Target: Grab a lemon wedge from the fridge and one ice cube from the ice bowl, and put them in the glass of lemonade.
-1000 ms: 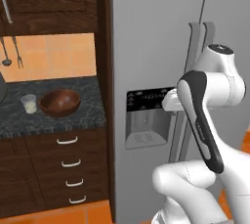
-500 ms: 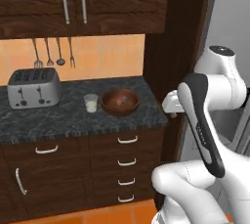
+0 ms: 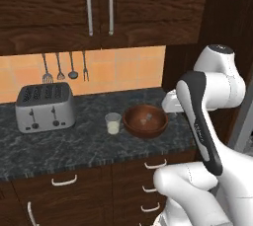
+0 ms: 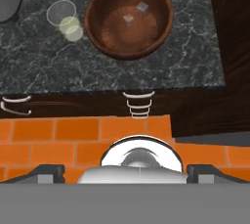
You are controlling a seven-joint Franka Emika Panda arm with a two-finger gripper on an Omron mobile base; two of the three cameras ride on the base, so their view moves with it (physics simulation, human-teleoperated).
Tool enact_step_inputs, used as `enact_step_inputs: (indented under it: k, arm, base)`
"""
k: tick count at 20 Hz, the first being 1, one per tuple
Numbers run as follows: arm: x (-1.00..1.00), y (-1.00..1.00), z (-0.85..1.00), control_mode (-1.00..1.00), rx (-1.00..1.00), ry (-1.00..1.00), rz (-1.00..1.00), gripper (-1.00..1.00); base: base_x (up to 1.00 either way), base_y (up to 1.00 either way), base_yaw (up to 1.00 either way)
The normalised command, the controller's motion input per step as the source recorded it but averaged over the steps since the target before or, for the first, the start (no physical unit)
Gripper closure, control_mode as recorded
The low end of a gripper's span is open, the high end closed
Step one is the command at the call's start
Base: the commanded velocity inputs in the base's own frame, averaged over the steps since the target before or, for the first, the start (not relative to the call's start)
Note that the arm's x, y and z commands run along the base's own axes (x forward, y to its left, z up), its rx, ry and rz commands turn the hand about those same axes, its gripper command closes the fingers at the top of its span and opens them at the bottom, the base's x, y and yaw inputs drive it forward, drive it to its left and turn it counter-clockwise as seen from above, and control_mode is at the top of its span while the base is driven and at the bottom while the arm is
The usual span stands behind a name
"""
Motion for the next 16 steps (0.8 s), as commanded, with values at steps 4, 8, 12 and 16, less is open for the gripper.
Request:
enact_step_inputs:
  k: [4,8,12,16]
  arm:
    - [0.0,0.0,0.0,1.0,0.0,0.0,0.0,-1.0]
    - [0.0,0.0,0.0,1.0,0.0,0.0,0.0,-1.0]
    - [0.0,0.0,0.0,1.0,0.0,0.0,0.0,-1.0]
    - [0.02,0.02,-0.25,-1.0,0.0,0.06,0.02,-1.0]
  base:
    - [0.45,0.02,-0.09]
    - [0.52,0.29,-0.02]
    - [0.63,0.19,0.0]
    - [0.04,0.06,0.0]
